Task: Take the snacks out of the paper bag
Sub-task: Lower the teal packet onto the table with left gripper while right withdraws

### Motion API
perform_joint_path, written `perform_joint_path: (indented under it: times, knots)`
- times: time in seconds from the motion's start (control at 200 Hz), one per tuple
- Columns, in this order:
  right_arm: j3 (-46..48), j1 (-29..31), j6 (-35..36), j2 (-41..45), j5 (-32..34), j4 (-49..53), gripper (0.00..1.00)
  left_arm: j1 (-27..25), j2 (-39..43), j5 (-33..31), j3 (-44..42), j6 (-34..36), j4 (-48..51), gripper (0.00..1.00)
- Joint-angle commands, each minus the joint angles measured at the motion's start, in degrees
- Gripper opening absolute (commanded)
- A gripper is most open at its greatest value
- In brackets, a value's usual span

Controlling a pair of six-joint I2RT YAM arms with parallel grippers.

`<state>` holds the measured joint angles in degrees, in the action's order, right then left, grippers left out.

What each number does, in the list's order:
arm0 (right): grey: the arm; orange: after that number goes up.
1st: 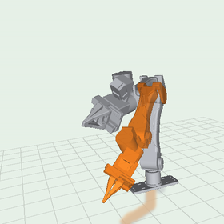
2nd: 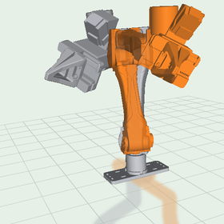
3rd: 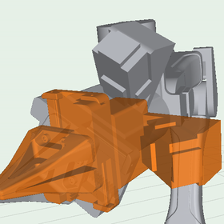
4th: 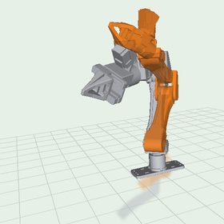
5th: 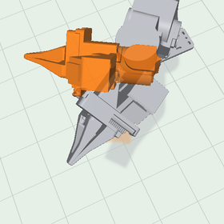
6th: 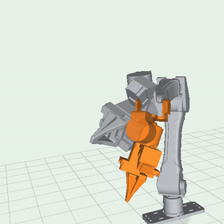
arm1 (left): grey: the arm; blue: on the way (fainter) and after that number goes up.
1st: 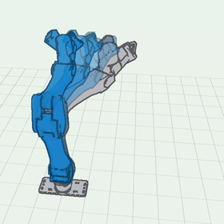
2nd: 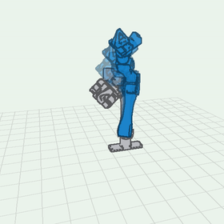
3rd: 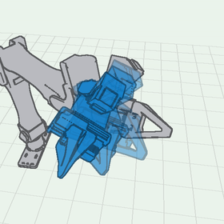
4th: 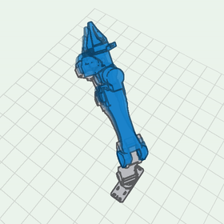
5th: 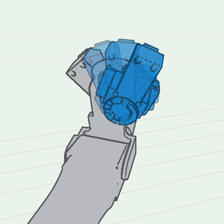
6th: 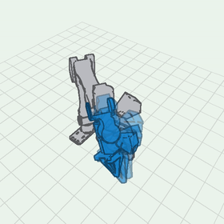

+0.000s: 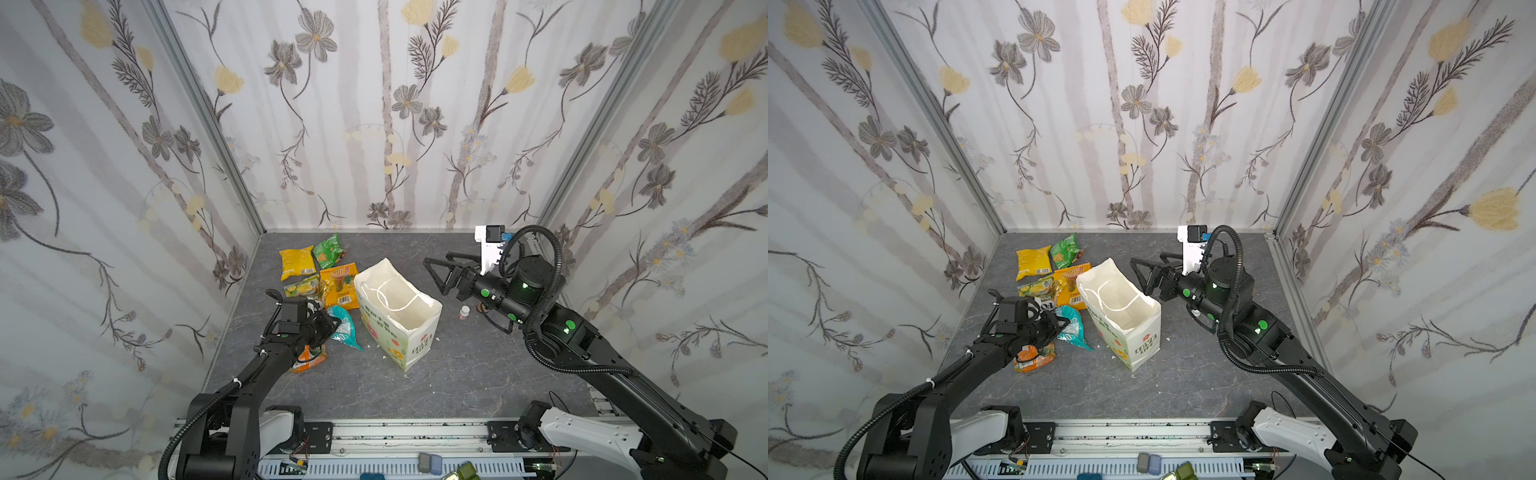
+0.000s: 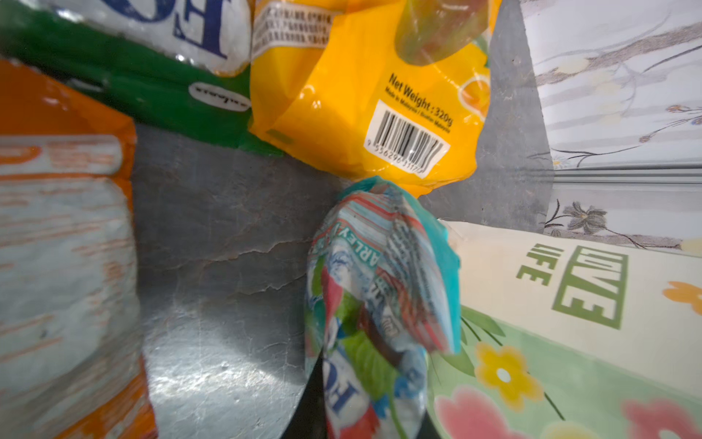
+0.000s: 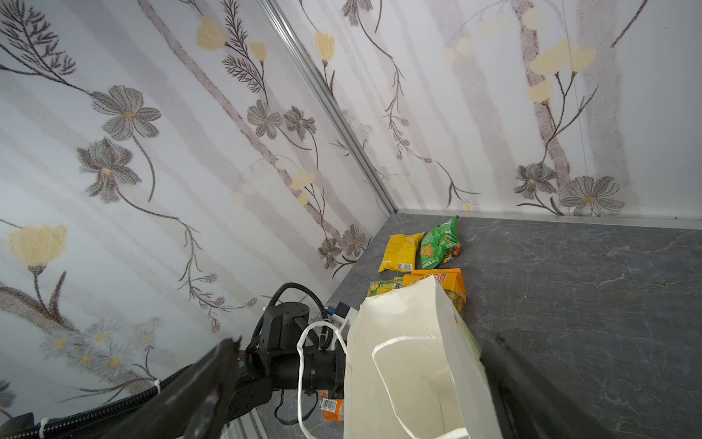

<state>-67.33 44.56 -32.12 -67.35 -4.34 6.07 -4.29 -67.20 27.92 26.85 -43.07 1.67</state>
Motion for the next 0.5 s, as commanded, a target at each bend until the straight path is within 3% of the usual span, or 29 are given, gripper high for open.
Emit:
perform_joint_path:
  times: [0.0, 0.285, 0.495]
  knots:
    - [0.31, -0.04, -0.57, -0.06, -0.04, 0.02, 0.99, 0.08, 1.15, -1.88, -0.39, 0.34, -1.78, 0.35]
    - [0.47, -0.47, -0.49, 0.55, 1.65, 0.17, 0.99, 0.08, 4.12, -10.61, 3.43, 4.63, 11.49, 0.66]
    - [0.54, -0.86, -0.24, 1.01, 1.97, 0.41, 0.99, 0.08, 6.47, -14.97, 6.61, 6.42, 17.41, 0.75]
